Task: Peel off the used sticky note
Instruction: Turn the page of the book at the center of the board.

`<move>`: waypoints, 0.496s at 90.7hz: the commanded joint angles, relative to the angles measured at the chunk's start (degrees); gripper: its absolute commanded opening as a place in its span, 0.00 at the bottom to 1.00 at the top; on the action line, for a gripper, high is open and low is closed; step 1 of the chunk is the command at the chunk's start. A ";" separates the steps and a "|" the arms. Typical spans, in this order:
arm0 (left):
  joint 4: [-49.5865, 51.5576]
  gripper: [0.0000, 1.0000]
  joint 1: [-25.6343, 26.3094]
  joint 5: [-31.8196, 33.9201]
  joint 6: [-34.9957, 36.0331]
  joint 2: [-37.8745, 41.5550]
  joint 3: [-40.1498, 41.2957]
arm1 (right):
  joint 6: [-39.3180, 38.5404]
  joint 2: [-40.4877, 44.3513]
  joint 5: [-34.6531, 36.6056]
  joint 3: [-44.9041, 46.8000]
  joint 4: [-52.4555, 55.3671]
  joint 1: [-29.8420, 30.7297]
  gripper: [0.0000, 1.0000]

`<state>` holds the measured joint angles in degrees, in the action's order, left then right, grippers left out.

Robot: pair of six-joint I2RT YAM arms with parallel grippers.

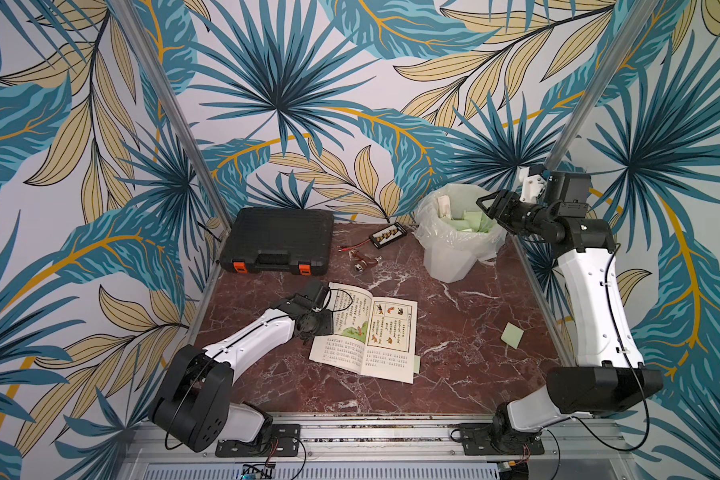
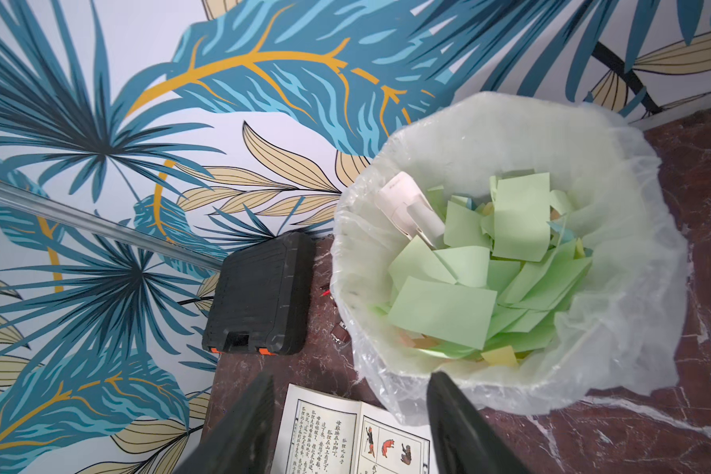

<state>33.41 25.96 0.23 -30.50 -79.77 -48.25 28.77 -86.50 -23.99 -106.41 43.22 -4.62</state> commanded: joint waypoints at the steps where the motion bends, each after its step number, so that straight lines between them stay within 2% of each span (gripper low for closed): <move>1: 2.81 0.64 0.19 -0.56 -0.14 3.10 -3.86 | 0.94 4.41 -3.18 5.88 -1.76 -0.02 0.61; 11: 3.46 0.66 0.22 -2.26 -0.52 5.19 -5.87 | 2.54 9.62 -5.25 16.70 -5.49 2.03 0.58; 25: 3.59 0.65 0.20 -2.58 -0.48 4.56 -7.60 | 3.11 13.64 -4.27 32.97 -10.66 11.97 0.50; 34: 2.70 0.64 0.21 -3.25 -0.73 2.98 -7.29 | 4.62 10.28 -2.73 41.89 -16.41 20.71 0.43; 45: 1.58 0.64 0.28 -4.00 -1.52 2.57 -6.41 | 6.93 0.83 -1.14 47.87 -24.68 29.58 0.35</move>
<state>35.79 25.96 -2.63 -31.16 -77.01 -53.93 33.04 -78.54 -27.03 -63.44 28.38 18.39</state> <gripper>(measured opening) 0.640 0.372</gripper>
